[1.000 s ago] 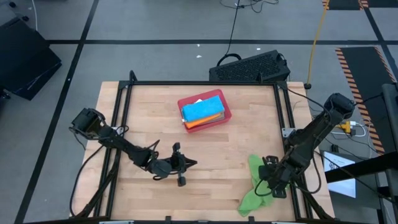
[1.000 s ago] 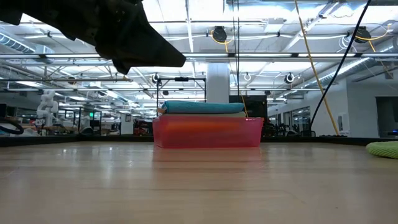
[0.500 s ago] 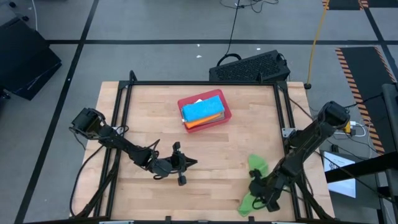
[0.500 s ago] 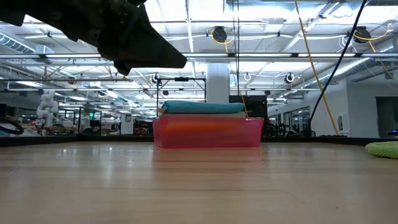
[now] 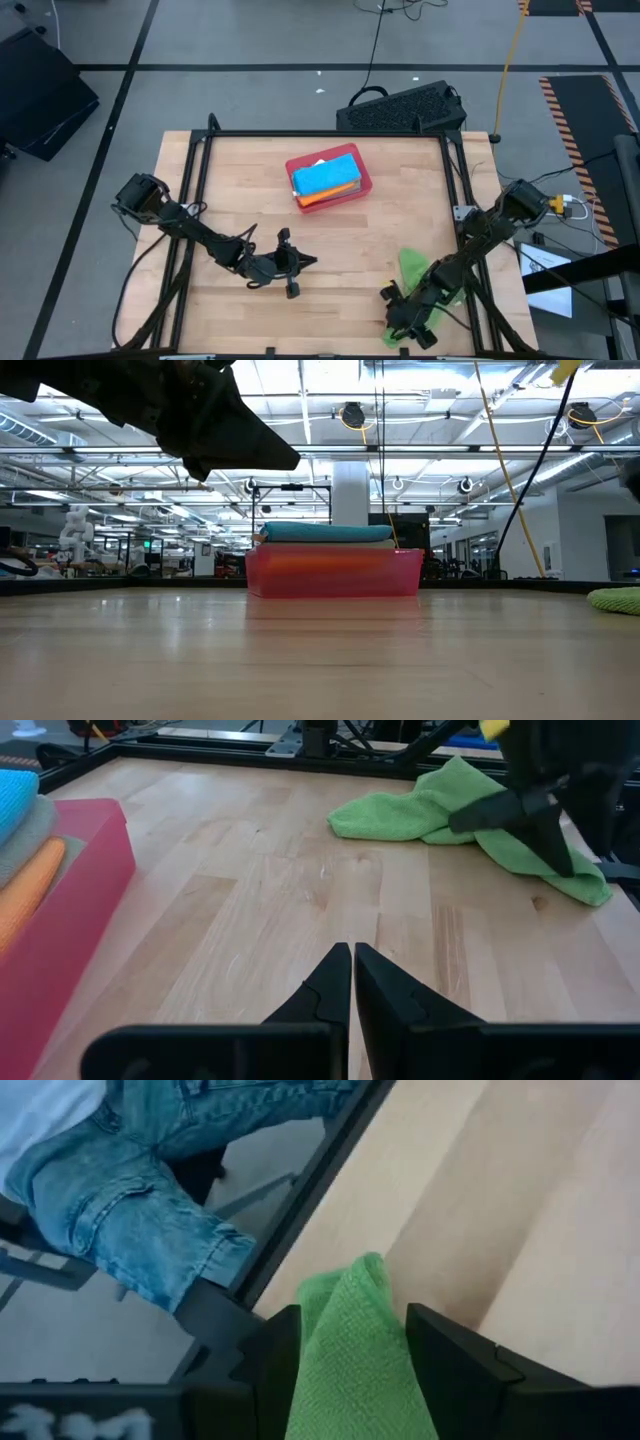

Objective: Fold microfiber towels
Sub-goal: Fold the green microfiber cloth

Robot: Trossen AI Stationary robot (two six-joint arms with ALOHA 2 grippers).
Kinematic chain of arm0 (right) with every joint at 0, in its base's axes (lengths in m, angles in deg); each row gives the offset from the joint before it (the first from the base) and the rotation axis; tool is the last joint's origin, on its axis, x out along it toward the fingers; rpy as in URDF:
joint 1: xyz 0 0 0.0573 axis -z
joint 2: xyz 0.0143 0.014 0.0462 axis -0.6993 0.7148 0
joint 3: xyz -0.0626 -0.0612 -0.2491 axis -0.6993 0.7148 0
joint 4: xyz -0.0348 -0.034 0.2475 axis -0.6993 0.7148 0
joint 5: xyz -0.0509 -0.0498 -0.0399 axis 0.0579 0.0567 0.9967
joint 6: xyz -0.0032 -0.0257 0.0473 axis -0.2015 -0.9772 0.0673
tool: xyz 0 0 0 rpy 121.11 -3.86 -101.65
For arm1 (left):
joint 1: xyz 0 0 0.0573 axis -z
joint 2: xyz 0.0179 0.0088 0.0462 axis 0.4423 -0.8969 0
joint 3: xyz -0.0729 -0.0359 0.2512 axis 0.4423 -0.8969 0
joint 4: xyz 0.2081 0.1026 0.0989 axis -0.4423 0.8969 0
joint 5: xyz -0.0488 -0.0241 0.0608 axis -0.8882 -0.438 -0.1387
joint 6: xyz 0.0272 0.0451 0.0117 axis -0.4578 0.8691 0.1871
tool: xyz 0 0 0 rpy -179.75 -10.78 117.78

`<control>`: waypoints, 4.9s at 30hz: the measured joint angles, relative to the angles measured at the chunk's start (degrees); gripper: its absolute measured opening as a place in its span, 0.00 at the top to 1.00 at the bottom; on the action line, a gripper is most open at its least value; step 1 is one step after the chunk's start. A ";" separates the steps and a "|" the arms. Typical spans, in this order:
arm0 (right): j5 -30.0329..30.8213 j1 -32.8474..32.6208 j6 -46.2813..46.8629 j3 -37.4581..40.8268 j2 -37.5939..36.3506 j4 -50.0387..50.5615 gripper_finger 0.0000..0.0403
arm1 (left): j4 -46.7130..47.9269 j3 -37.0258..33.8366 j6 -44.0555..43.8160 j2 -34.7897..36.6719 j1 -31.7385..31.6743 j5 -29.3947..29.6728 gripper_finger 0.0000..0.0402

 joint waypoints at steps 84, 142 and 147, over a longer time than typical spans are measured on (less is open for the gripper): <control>27.36 19.76 -33.28 8.05 -25.65 -16.73 0.99 | -14.04 9.31 13.84 -7.20 -7.62 -20.49 0.95; 30.96 22.33 -13.98 0.19 -12.39 -10.56 0.42 | -3.38 9.42 5.91 -9.00 -9.11 -10.08 0.99; 26.37 25.19 -16.08 -6.39 -9.98 -0.24 0.47 | -2.31 9.42 6.29 -8.98 -8.94 -11.41 0.97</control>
